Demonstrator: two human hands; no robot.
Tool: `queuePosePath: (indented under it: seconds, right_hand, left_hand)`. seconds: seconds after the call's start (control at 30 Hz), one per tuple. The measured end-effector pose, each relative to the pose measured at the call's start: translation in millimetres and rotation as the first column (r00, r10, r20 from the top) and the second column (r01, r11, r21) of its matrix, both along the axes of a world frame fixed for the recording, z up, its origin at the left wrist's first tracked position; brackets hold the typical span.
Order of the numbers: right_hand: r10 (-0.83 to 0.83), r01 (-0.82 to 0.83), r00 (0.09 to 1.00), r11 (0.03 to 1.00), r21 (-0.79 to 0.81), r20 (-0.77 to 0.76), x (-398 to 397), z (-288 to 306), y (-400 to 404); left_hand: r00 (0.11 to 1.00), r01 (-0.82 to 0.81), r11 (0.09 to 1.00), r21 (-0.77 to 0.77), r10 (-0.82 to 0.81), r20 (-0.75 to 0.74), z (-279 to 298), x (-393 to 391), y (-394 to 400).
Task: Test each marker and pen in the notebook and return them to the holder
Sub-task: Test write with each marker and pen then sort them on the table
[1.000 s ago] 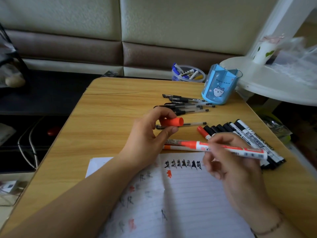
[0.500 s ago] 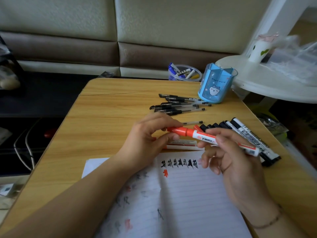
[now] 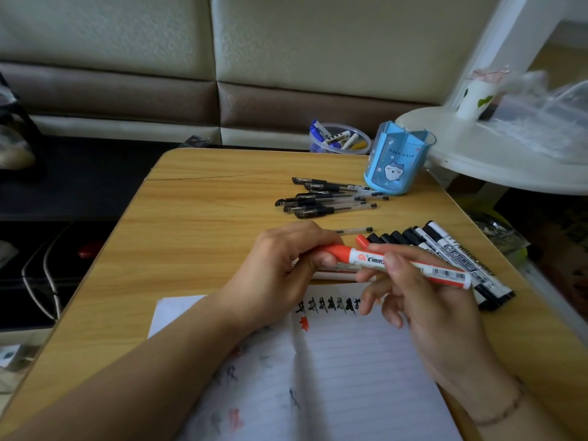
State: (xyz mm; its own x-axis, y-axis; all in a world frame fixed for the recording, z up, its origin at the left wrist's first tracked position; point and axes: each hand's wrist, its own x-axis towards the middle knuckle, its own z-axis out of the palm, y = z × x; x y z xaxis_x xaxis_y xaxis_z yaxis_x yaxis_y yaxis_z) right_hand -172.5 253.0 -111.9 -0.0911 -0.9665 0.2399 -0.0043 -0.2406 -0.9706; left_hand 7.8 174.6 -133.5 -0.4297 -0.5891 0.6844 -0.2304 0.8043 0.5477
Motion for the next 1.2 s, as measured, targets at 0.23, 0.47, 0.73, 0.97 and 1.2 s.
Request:
queuePosePath:
  seconds: [0.23,0.47,0.73,0.97,1.2]
  right_hand:
    - [-0.105,0.106,0.994,0.994,-0.038,0.010,-11,5,-4]
    - [-0.301,0.269,0.741,0.952,-0.146,-0.601,-31,12,-13]
    - [-0.176,0.258,0.490,0.965,-0.051,-0.853,-3,15,-64]
    - [0.040,0.124,0.391,0.988,0.096,-0.920,-5,20,-81]
    - [0.125,0.136,0.221,0.978,0.157,-0.967,-7,41,-124]
  left_hand:
    - [0.998,-0.054,0.998,-0.040,0.053,-0.017,-9,1,-7]
    - [0.960,-0.265,0.963,0.054,0.269,-0.081,-6,13,-10]
    - [0.822,-0.494,0.770,0.405,0.565,-0.073,-11,17,-22]
    - [0.790,-0.613,0.714,0.337,0.544,0.285,-10,15,-22]
    - [0.779,-0.626,0.697,0.350,0.541,0.317,-9,15,-23]
